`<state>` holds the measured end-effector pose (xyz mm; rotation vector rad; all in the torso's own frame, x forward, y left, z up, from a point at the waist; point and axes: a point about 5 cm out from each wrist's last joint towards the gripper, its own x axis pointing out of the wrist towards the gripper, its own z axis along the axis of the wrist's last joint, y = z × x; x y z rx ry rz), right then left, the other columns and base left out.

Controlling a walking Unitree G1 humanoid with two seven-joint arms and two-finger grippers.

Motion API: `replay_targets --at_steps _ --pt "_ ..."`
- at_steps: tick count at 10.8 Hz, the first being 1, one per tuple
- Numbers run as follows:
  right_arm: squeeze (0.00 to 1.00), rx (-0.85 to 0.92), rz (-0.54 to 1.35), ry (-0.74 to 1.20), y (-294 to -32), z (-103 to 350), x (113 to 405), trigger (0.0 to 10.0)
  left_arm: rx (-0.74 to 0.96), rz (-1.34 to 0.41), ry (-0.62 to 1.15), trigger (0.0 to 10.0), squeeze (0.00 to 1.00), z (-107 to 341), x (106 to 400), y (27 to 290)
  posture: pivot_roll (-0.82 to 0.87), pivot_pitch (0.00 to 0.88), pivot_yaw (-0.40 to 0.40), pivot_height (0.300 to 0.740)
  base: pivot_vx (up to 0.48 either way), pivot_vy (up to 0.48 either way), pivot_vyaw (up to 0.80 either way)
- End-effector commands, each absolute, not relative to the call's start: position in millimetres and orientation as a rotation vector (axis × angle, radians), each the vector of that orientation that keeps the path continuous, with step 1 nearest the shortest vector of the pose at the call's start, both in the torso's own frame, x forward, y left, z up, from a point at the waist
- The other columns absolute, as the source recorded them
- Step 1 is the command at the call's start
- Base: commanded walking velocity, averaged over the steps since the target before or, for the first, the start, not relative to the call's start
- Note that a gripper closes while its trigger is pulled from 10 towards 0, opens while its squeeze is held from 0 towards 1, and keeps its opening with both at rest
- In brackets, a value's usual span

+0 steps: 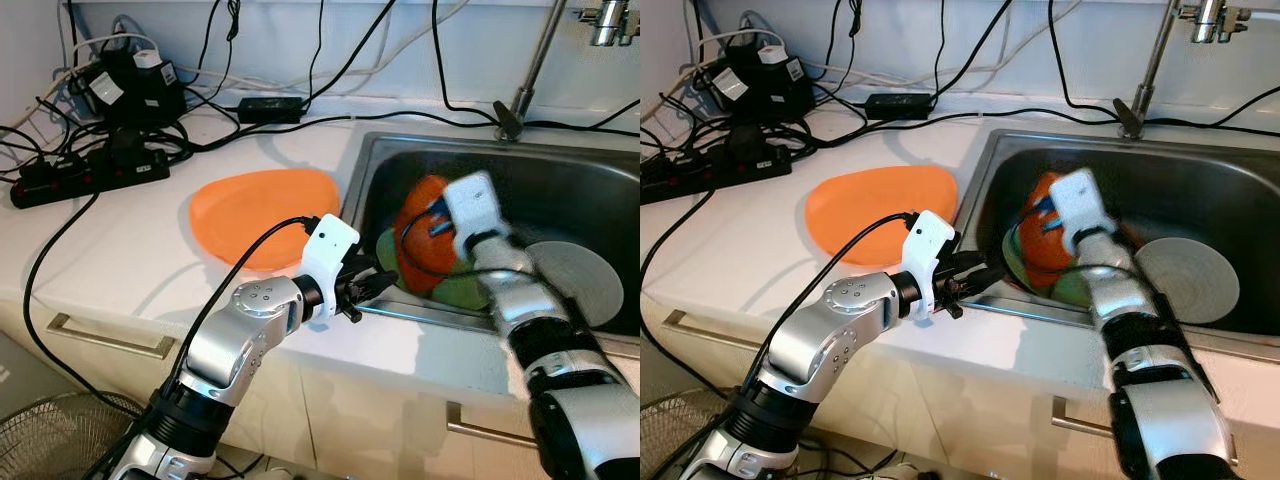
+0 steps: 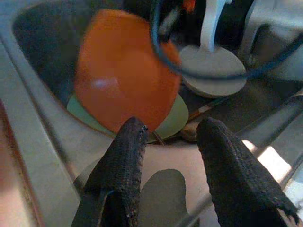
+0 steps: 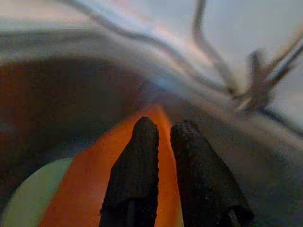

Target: Kitchen organization

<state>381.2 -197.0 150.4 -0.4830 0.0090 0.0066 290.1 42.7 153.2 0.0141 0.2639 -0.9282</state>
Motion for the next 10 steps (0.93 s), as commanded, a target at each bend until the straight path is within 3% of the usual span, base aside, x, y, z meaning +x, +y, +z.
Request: replay_targets --at_steps 1,2,3,4,6,8,9,10 --pt "0.0 -0.485 -0.017 -0.067 -197.5 170.8 385.8 10.0 0.024 -0.932 0.261 10.0 0.0 154.8 289.8 43.3 0.07 0.0 0.089 0.74 0.0 0.0 0.0" --pt "0.0 -0.461 -0.01 -0.077 -197.4 175.4 386.8 10.0 0.024 -0.929 0.262 10.0 0.0 154.0 290.3 43.0 0.06 0.0 0.088 0.74 0.0 0.0 0.0" --pt "0.07 -0.424 -0.005 -0.081 -195.5 176.5 387.2 10.0 0.022 -0.926 0.26 10.0 0.0 154.2 291.1 42.7 0.07 0.0 0.085 0.74 0.0 0.0 0.0" --pt "0.0 -0.399 -0.003 -0.096 -192.7 177.4 386.7 10.0 0.017 -0.917 0.253 10.0 0.0 155.0 291.9 43.2 0.07 0.0 0.085 0.74 0.0 0.0 0.0" --pt "0.0 -0.295 0.03 -0.157 -181.4 182.2 383.0 10.0 -0.021 -0.827 0.17 10.0 0.0 164.3 300.6 48.3 0.07 0.0 0.084 0.74 0.0 0.0 0.0" --pt "0.0 -0.113 0.046 -0.215 -174.0 191.6 378.1 10.0 -0.053 -0.739 0.07 10.0 0.0 179.4 311.0 55.8 0.07 0.0 0.083 0.74 0.0 0.0 0.0" --pt "0.0 0.11 0.103 -0.266 -163.0 200.1 367.5 10.0 -0.058 -0.631 -0.05 10.0 0.0 191.3 318.9 63.6 0.06 0.0 0.082 0.74 0.0 0.0 0.0" --pt "0.0 0.183 0.141 -0.273 -157.6 199.6 360.6 10.0 -0.069 -0.571 -0.087 10.0 0.0 198.9 323.0 69.5 0.06 0.0 0.083 0.74 0.0 0.0 0.0"
